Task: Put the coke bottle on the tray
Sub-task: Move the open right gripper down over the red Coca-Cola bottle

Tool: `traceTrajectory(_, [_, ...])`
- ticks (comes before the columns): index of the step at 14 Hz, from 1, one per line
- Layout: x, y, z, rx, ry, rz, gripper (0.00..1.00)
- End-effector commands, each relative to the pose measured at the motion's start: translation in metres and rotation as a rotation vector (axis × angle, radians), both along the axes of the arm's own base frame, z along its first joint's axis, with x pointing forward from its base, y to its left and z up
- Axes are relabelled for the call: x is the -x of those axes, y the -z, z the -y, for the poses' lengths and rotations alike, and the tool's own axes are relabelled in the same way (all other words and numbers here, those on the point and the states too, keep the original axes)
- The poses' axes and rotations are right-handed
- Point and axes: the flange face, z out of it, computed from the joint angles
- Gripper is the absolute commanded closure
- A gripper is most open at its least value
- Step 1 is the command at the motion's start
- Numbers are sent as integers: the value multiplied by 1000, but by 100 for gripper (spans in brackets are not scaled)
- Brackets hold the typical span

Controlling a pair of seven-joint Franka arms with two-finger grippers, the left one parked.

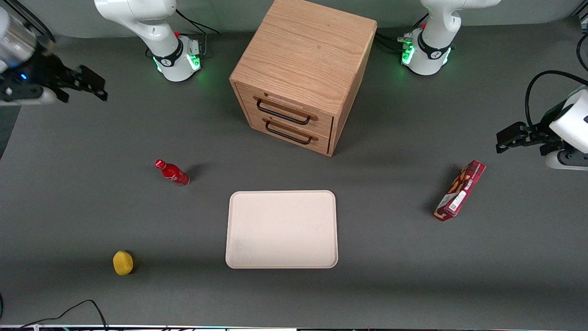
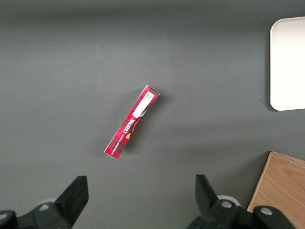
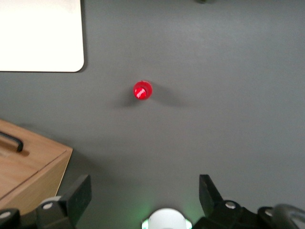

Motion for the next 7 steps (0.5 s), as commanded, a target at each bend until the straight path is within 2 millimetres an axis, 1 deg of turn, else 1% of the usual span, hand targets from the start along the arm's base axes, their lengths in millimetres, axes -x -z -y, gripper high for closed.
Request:
traceTrajectory(1, [-13,101,-1,11,4,41,0])
traceTrajectory(2, [-16,135,-1,8,2,72,0])
traceTrajectory(3, [-19,164,-1,4,1,93,0])
traceTrajectory(4, [-25,186,-1,1,4,99,0])
traceTrajectory(5, [-29,203,-2,-1,6,93,0])
traceTrajectory(6, [-31,217,-2,-3,6,99,0])
traceTrajectory(7, [-27,232,-2,-4,6,102,0])
